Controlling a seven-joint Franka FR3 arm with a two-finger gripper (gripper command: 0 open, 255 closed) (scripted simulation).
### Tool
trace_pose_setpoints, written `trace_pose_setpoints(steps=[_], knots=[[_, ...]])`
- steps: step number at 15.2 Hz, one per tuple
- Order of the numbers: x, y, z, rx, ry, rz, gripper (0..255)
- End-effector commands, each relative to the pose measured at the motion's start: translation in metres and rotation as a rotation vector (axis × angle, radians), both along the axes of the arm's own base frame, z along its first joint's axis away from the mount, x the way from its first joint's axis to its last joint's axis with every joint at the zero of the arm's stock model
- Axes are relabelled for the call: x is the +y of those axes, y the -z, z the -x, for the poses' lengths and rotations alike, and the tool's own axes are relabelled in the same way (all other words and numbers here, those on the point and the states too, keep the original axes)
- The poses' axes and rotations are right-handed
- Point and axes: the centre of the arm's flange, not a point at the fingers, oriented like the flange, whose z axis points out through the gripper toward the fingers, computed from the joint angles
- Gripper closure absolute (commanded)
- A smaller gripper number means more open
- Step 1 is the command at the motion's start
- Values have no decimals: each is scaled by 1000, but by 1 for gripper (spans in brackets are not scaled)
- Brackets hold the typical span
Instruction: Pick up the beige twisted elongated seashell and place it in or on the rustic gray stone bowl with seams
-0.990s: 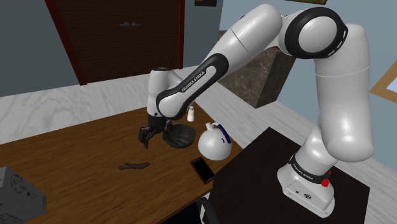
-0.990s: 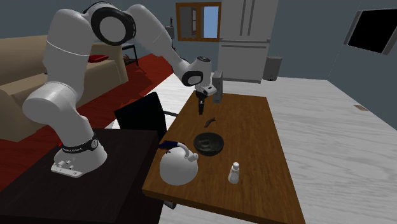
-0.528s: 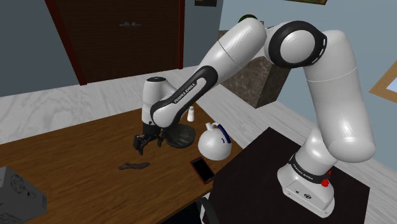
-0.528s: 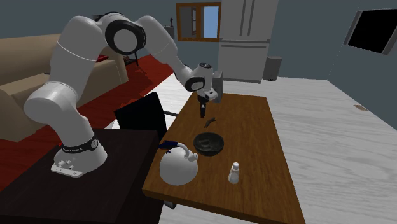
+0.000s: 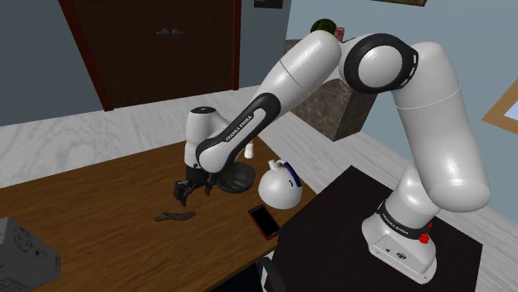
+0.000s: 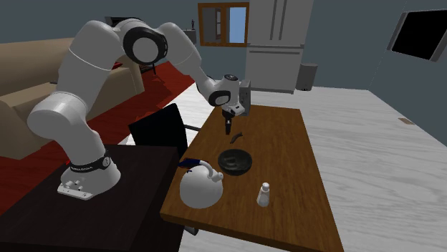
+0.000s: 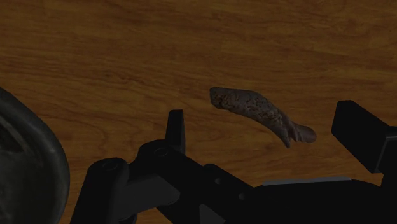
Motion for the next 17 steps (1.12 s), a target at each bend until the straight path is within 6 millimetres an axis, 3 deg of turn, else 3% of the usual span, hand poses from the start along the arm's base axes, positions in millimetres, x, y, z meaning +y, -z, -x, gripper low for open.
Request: trace_pose_setpoints(steps=[1, 2, 3, 12, 13, 17], knots=[[0, 0, 0, 0, 0, 0, 0], [0, 0, 0, 0, 0, 0, 0], [0, 0, 0, 0, 0, 0, 255], [0, 0, 0, 0, 0, 0, 255], [0, 0, 0, 0, 0, 0, 0], [38, 36, -1, -237, -499, 73, 0]])
